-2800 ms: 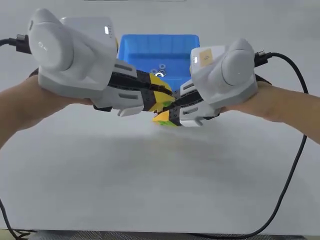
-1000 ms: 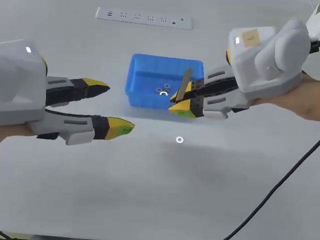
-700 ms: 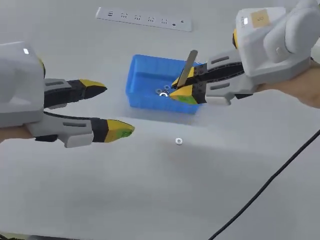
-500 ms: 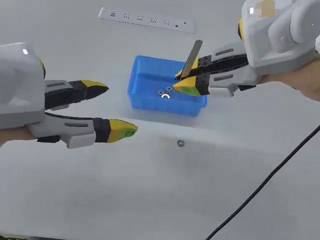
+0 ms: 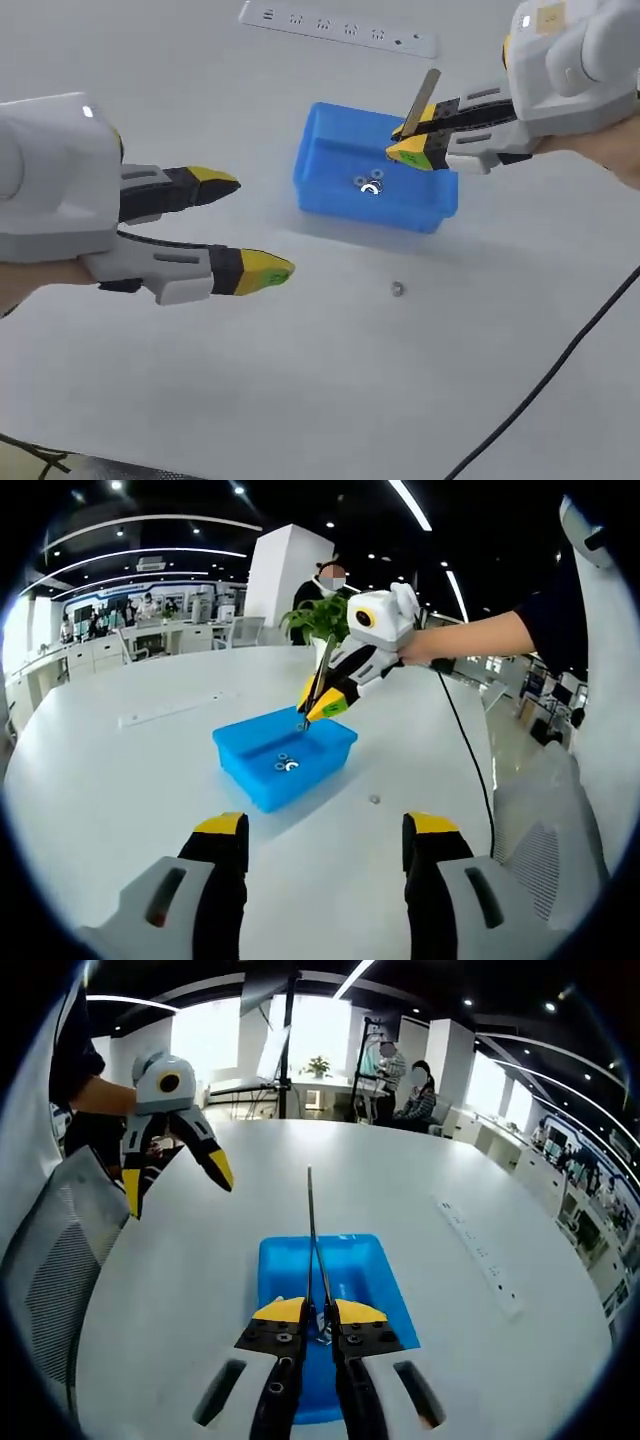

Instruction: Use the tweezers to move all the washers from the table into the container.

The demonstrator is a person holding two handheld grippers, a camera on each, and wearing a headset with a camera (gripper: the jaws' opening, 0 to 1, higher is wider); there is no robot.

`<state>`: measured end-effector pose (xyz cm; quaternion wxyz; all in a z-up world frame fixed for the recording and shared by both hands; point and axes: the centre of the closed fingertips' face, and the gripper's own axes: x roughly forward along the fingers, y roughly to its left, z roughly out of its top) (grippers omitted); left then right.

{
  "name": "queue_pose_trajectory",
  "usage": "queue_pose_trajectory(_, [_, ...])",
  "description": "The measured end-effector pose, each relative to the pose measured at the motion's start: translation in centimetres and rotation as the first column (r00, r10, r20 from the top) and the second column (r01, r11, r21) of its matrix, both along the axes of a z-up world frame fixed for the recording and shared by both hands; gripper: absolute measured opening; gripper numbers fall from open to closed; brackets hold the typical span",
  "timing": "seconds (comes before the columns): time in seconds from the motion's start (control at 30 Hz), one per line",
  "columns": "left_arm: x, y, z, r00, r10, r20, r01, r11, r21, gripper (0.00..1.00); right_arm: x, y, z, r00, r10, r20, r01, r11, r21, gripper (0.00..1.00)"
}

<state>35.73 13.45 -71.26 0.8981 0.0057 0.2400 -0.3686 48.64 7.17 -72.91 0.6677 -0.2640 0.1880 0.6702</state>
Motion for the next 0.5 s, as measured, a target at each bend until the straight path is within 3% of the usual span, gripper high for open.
queue_pose_trajectory(0.23, [-0.1, 0.0, -0.3, 1.000, 0.015, -0.011, -0.015, 1.000, -0.002, 0.67, -0.3, 0.2, -2.0, 1.000, 0.004, -0.023, -0.004, 1.000, 0.003, 0.10])
queue_pose_trajectory(0.5, [-0.1, -0.5, -0.4, 1.000, 0.006, -0.015, -0.006, 1.000, 0.000, 0.67, -0.5, 0.2, -2.3, 0.999, -0.006, -0.035, 0.006, 1.000, 0.006, 0.09])
